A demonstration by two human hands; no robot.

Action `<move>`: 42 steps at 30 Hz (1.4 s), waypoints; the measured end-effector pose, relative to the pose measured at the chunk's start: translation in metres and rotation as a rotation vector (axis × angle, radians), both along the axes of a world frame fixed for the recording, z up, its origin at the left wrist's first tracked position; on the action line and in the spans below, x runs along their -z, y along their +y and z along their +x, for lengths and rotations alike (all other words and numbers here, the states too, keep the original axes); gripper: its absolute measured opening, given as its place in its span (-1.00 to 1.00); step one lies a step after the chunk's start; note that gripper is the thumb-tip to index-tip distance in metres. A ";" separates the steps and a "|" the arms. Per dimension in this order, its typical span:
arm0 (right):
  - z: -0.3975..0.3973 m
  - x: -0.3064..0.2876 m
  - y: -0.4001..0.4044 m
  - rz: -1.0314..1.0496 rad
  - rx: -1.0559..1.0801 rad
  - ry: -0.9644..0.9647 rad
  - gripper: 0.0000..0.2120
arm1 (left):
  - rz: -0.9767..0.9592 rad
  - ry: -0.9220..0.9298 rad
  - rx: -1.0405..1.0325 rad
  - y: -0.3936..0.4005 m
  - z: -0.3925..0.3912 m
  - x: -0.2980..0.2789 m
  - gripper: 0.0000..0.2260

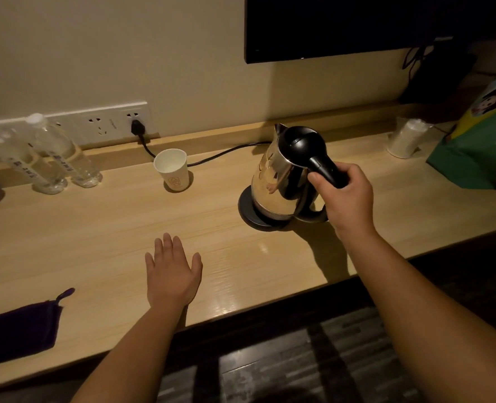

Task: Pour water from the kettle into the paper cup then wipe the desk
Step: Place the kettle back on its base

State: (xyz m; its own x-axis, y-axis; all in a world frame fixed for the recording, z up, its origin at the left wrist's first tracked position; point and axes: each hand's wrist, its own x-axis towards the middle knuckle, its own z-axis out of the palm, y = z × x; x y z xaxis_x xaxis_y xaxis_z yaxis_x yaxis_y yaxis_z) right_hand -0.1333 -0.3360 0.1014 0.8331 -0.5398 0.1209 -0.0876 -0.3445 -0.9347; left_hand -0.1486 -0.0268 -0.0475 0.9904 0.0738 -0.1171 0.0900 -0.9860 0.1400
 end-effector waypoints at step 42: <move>-0.037 0.050 0.095 -1.018 -0.634 0.091 -0.44 | 0.097 0.026 0.058 0.011 -0.014 -0.018 -0.29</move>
